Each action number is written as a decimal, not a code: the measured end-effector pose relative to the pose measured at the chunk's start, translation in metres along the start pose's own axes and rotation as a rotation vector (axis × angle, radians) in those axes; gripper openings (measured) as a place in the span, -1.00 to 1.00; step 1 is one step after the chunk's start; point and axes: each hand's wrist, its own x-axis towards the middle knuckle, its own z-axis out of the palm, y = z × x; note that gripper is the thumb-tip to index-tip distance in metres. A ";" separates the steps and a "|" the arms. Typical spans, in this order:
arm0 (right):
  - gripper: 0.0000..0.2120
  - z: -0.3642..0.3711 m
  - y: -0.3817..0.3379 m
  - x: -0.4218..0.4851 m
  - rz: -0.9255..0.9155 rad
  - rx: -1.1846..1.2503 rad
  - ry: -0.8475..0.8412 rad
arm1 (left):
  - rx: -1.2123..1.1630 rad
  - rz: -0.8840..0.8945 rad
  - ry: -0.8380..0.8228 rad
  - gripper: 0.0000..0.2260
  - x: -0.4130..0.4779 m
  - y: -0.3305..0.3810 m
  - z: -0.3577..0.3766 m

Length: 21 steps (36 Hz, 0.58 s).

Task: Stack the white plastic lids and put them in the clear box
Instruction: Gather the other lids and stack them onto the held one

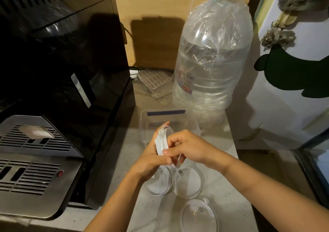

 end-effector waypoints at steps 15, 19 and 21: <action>-0.79 0.009 0.004 0.005 0.052 -0.066 -0.103 | 0.066 -0.044 -0.010 -0.24 -0.008 -0.009 -0.003; -0.75 0.005 0.008 0.004 0.057 -0.090 -0.162 | 0.113 -0.039 -0.005 -0.26 -0.013 -0.008 -0.007; -0.76 -0.003 0.013 0.003 0.070 -0.054 -0.148 | 0.130 -0.040 0.017 -0.23 -0.015 -0.008 -0.010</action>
